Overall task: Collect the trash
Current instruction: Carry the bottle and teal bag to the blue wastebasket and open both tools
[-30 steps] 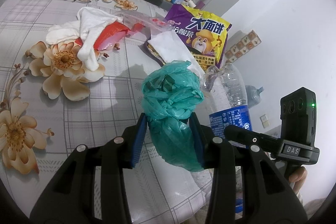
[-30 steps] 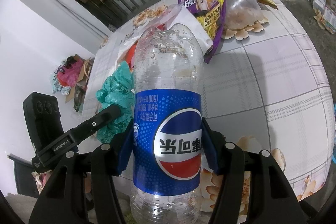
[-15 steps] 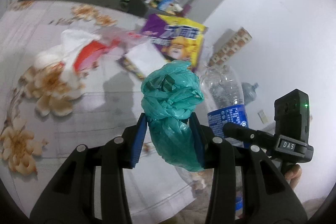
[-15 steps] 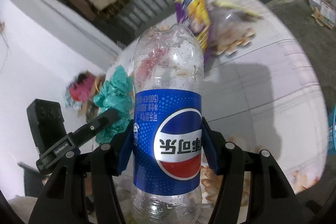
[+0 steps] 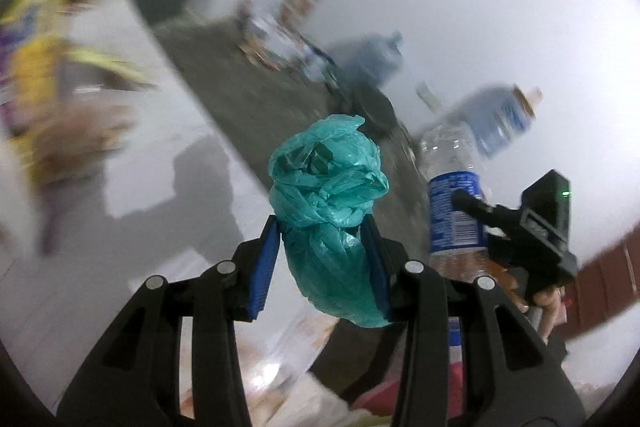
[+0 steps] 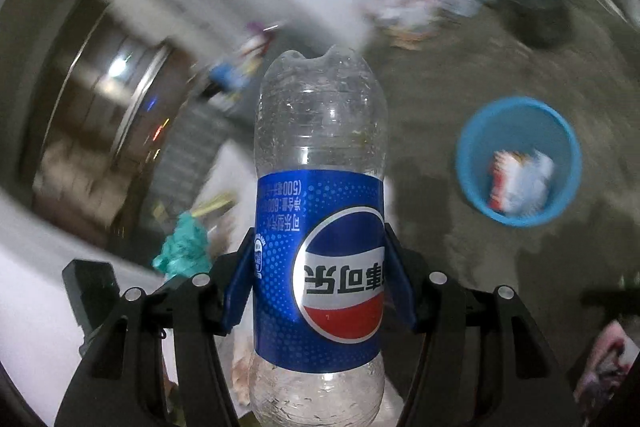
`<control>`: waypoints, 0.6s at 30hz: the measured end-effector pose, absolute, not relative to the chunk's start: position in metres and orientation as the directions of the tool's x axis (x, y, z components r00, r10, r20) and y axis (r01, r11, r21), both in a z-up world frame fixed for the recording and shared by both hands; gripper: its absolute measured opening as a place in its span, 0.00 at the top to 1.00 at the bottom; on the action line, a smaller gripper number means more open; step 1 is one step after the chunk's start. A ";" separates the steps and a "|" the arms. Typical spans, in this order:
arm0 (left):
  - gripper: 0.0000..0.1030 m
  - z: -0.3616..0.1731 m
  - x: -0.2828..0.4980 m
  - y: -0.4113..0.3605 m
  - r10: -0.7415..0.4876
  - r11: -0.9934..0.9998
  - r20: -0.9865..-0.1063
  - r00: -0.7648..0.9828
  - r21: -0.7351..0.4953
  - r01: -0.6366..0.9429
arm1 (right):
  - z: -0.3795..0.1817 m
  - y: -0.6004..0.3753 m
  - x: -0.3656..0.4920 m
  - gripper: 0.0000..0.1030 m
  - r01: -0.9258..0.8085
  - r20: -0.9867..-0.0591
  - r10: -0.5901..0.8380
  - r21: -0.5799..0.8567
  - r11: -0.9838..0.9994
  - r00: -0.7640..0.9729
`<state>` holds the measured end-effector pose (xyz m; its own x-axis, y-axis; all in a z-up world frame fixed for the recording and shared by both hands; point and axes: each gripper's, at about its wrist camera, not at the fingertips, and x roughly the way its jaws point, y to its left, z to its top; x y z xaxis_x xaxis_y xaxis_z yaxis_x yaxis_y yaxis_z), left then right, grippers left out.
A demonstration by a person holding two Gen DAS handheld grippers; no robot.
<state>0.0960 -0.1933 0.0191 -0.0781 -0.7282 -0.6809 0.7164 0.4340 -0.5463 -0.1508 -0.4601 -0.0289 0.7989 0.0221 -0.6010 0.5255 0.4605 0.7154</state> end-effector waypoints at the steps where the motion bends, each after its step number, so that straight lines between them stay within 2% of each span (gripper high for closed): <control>1: 0.62 0.013 0.094 -0.215 -0.714 0.416 -0.690 -0.118 -0.554 0.721 | -0.044 -0.474 -0.157 0.44 0.549 -0.609 0.028 0.733 0.403 0.793; 4: 0.62 -0.012 0.089 -0.285 -0.643 0.387 -0.732 -0.227 -0.566 0.728 | -0.088 -0.504 -0.164 0.44 0.588 -0.616 0.064 0.773 0.239 0.785; 10: 0.62 -0.060 0.080 -0.410 -0.516 0.349 -0.794 -0.321 -0.537 0.768 | -0.159 -0.563 -0.170 0.42 0.601 -0.597 0.076 0.797 -0.056 0.799; 11: 0.58 -0.071 0.080 -0.434 -0.493 0.342 -0.805 -0.330 -0.527 0.778 | -0.175 -0.576 -0.171 0.42 0.584 -0.580 0.069 0.803 -0.118 0.811; 12: 0.46 -0.079 0.076 -0.451 -0.477 0.333 -0.813 -0.335 -0.519 0.787 | -0.190 -0.588 -0.171 0.41 0.566 -0.564 0.061 0.809 -0.161 0.823; 13: 0.38 -0.088 0.076 -0.468 -0.462 0.328 -0.822 -0.333 -0.507 0.797 | -0.208 -0.598 -0.171 0.39 0.552 -0.553 0.057 0.807 -0.208 0.831; 14: 0.30 -0.097 0.075 -0.483 -0.454 0.324 -0.828 -0.329 -0.497 0.805 | -0.229 -0.610 -0.173 0.28 0.540 -0.550 0.046 0.797 -0.271 0.834; 18: 0.30 -0.121 0.080 -0.504 -0.470 0.379 -0.818 -0.333 -0.527 0.761 | -0.282 -0.619 -0.191 0.26 0.550 -0.604 -0.003 0.728 -0.409 0.797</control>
<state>0.0803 -0.5037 -0.1212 -0.3327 -0.4695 -0.8178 0.7608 0.3788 -0.5270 -0.1913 -0.6193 -0.2824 0.7972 -0.0028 -0.6037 0.5499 -0.4092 0.7281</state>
